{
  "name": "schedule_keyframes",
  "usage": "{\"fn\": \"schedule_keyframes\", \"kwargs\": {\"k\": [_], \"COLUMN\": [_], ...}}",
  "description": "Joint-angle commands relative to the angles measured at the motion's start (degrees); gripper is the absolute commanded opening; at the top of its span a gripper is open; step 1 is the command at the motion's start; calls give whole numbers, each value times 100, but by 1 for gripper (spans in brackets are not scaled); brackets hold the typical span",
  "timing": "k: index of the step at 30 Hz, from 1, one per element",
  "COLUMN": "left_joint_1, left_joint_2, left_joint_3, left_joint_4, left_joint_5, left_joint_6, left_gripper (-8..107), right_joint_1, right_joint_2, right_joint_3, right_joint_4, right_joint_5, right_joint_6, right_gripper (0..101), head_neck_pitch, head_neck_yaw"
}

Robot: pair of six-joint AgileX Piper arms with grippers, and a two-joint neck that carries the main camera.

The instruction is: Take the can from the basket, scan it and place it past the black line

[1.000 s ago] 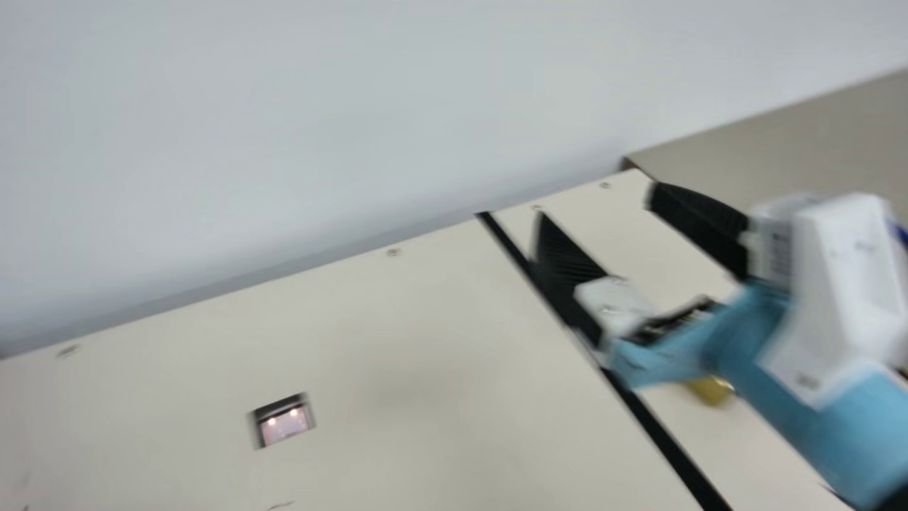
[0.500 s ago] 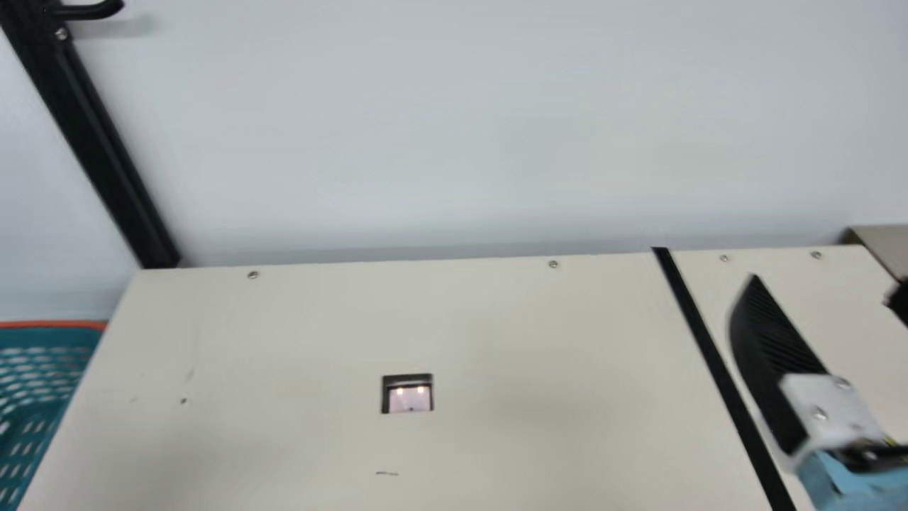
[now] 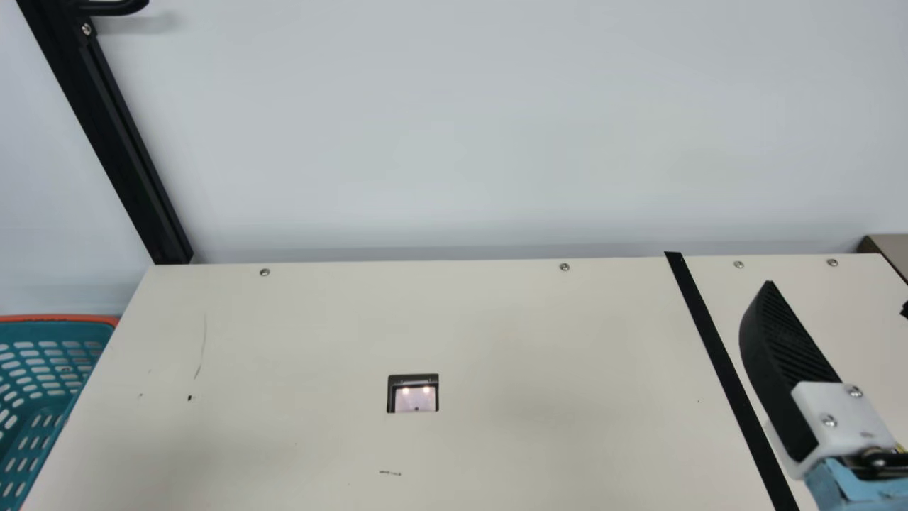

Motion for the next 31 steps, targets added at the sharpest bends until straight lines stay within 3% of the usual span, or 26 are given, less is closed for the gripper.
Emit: {"fn": "schedule_keyframes", "kwargs": {"k": [1, 31], "left_joint_1": [0, 0], "left_joint_2": [0, 0], "left_joint_3": [0, 0], "left_joint_4": [0, 0], "left_joint_5": [0, 0], "left_joint_6": [0, 0], "left_gripper": [90, 90], "right_joint_1": [0, 0], "right_joint_2": [0, 0], "right_joint_3": [0, 0], "right_joint_4": [0, 0], "right_joint_5": [0, 0], "right_joint_6": [0, 0], "right_gripper": [101, 101], "head_neck_pitch": [-183, -183], "head_neck_yaw": [43, 43]}}
